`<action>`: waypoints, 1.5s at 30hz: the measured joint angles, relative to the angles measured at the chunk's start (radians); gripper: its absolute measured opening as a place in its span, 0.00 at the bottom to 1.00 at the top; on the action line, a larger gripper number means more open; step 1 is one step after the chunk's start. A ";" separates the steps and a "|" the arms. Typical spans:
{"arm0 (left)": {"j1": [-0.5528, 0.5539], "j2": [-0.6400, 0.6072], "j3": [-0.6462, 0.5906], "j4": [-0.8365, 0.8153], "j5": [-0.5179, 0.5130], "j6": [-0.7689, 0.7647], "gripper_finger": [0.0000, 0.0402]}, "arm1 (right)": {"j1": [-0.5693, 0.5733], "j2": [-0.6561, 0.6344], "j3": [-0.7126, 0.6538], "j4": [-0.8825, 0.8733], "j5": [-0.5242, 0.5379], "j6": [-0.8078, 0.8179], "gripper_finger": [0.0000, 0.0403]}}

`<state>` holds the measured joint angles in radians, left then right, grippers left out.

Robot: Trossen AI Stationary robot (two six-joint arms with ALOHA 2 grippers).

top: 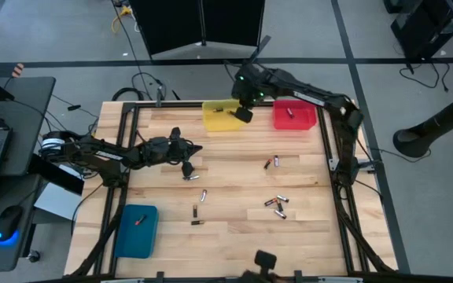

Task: Sort batteries
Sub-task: Put the silver battery into the red bin

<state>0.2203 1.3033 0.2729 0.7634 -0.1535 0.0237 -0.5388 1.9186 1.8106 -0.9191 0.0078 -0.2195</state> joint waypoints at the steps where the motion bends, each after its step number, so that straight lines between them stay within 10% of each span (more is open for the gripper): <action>1: 0.000 0.000 0.000 0.004 0.000 0.001 0.01 | 0.010 -0.029 -0.045 0.025 -0.002 0.015 0.02; 21: -0.081 0.000 0.023 -0.062 0.085 -0.002 0.01 | 0.358 -0.556 -0.993 0.675 0.115 0.462 0.02; 34: -0.281 -0.002 0.371 -0.894 0.126 -0.164 0.05 | 0.533 -0.563 -1.096 0.825 0.264 0.540 0.03; 45: -0.405 0.031 0.389 -0.933 0.109 -0.498 0.27 | 0.581 -0.562 -1.096 0.845 0.315 0.539 0.03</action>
<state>-0.1846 1.3345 0.6617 -0.1700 -0.0450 -0.4746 0.0423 1.3567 0.7147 -0.0743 0.3233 0.3191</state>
